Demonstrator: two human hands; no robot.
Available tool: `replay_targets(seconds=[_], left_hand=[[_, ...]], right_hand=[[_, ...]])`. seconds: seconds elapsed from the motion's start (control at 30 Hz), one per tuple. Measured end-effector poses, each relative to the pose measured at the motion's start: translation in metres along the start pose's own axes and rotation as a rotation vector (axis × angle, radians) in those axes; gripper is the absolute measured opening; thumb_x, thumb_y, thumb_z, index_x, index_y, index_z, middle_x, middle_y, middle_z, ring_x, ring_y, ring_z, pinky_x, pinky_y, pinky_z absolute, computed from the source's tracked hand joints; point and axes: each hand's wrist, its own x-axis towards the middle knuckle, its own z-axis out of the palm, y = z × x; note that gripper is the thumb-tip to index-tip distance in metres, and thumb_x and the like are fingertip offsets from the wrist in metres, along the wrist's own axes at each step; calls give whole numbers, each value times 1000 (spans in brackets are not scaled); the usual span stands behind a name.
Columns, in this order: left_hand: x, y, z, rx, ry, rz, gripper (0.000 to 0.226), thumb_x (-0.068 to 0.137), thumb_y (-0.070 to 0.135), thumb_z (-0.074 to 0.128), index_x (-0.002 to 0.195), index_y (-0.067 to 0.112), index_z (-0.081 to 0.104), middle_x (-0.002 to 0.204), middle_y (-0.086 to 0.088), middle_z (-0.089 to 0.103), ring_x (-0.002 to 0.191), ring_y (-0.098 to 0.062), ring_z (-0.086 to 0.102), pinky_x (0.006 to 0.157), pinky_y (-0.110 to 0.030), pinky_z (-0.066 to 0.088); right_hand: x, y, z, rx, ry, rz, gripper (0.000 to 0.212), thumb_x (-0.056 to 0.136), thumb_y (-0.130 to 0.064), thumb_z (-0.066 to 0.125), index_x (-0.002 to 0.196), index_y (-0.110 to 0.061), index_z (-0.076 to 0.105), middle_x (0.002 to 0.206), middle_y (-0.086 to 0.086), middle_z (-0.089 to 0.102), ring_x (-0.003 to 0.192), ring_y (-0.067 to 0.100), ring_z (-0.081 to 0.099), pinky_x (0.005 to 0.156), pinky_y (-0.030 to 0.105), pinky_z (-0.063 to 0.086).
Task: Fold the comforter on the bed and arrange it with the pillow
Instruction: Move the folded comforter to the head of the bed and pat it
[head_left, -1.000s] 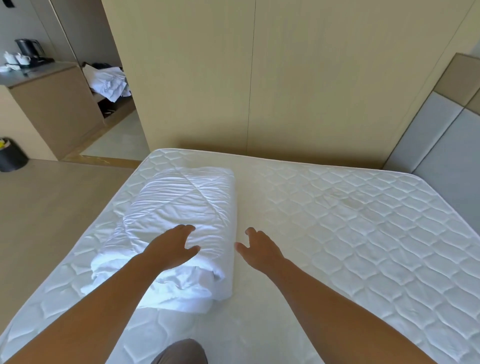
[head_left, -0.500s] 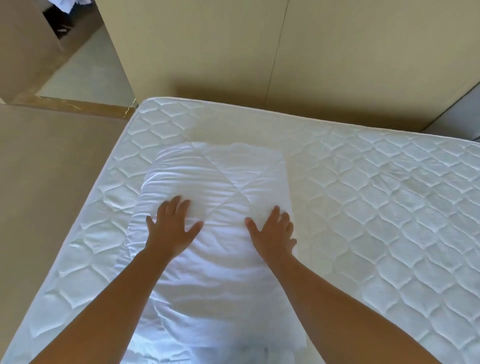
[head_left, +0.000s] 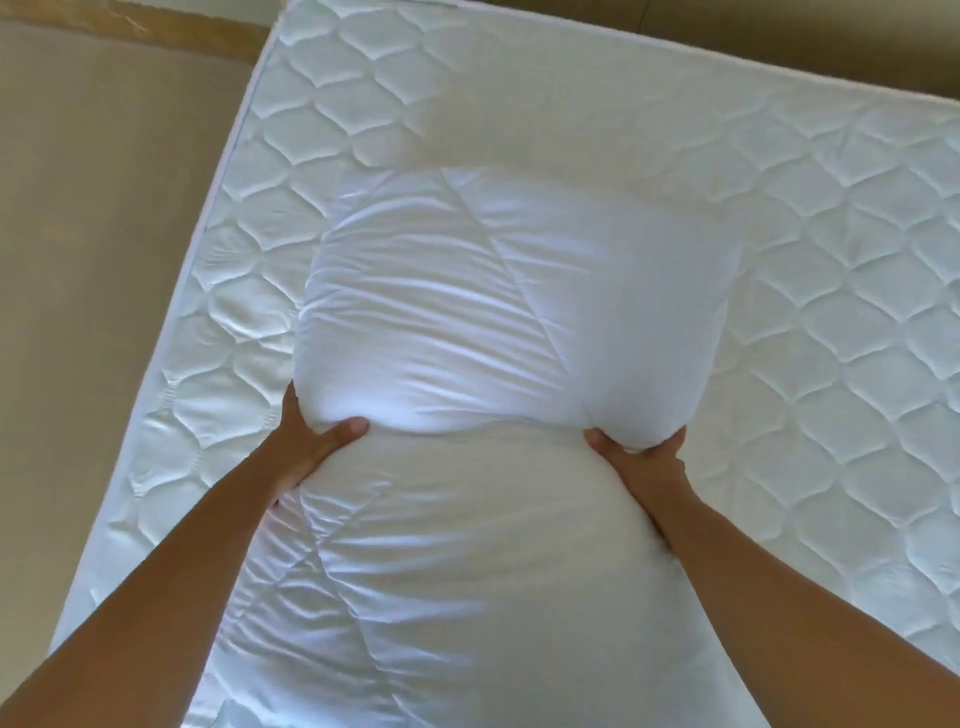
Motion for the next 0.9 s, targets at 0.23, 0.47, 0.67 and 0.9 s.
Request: replay_targets(seconds=[0.23, 0.47, 0.67, 0.9], left_hand=[[56, -16, 2, -24, -170, -122, 143, 26, 70, 91, 150, 29, 34, 137, 0, 58, 120, -21, 60, 96, -41, 51], [36, -19, 17, -129, -9, 156, 109, 48, 63, 90, 141, 26, 48, 133, 2, 63, 119, -13, 62, 94, -37, 52], [-29, 18, 18, -227, -66, 245, 86, 39, 71, 85, 111, 29, 63, 93, 11, 75, 82, -2, 71, 70, -23, 57], [-173, 25, 37, -398, -132, 296, 73, 47, 64, 90, 99, 20, 63, 71, 16, 73, 70, 2, 71, 58, -12, 53]], right_hand=[[48, 11, 8, 3, -64, 8, 141, 34, -82, 74, 150, -32, 12, 149, 7, 45, 138, 35, 41, 112, 50, 38], [51, 15, -5, 100, -139, -46, 135, 47, -73, 85, 151, -31, 11, 142, -1, 47, 135, 26, 44, 111, 43, 38], [10, 25, -42, 150, -232, -151, 112, 50, -78, 82, 142, -26, 47, 130, -3, 65, 111, 17, 65, 97, 39, 53], [-100, 49, -110, 317, -174, -422, 55, 70, -61, 77, 120, -42, 61, 117, -13, 71, 107, 8, 66, 91, 32, 51]])
